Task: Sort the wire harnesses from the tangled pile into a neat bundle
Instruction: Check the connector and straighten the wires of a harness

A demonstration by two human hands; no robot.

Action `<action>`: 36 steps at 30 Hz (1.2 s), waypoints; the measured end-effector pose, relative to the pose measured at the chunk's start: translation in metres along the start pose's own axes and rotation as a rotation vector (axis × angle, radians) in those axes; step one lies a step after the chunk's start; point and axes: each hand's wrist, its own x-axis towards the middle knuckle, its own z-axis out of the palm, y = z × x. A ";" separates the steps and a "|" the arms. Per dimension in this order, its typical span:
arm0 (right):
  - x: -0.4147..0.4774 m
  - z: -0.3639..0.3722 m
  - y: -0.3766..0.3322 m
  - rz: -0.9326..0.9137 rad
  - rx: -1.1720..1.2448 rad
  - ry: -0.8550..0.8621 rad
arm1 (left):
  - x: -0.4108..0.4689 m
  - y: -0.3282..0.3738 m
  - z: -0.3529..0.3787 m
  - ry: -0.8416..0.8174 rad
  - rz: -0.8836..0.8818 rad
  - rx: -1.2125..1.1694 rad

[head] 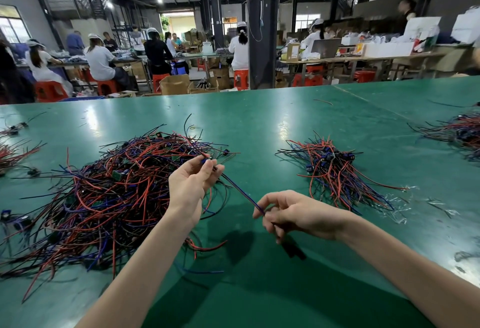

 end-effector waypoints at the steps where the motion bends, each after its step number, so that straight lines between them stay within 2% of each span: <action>1: -0.001 0.000 -0.001 -0.055 -0.019 -0.017 | 0.001 0.000 -0.001 0.002 -0.024 -0.008; 4: -0.003 0.003 -0.003 -0.177 -0.141 -0.052 | 0.001 -0.003 -0.001 -0.002 -0.082 -0.019; 7: -0.003 0.005 -0.002 -0.179 -0.229 -0.113 | -0.002 -0.005 0.001 -0.015 -0.117 -0.018; 11: -0.003 0.000 0.001 -0.139 -0.086 -0.156 | -0.002 0.000 0.000 -0.019 -0.170 -0.060; 15: -0.002 -0.005 0.000 -0.132 0.034 -0.320 | -0.005 0.003 0.002 -0.069 -0.238 -0.087; 19: -0.001 -0.012 -0.005 0.026 0.117 -0.384 | -0.010 0.002 0.006 -0.188 -0.356 -0.075; 21: 0.001 -0.014 -0.005 0.049 0.173 -0.313 | -0.015 -0.002 0.009 -0.254 -0.414 -0.091; 25: 0.009 -0.007 -0.004 -0.023 0.177 0.033 | -0.026 -0.013 0.016 -0.333 -0.464 -0.045; 27: 0.012 -0.002 0.000 -0.065 0.128 0.150 | -0.029 -0.016 0.018 -0.331 -0.447 0.028; 32: 0.017 0.005 0.006 -0.139 0.088 0.302 | -0.031 -0.020 0.015 -0.367 -0.356 0.380; 36: 0.018 0.008 0.005 -0.182 0.099 0.370 | -0.035 -0.021 0.016 -0.357 -0.330 0.412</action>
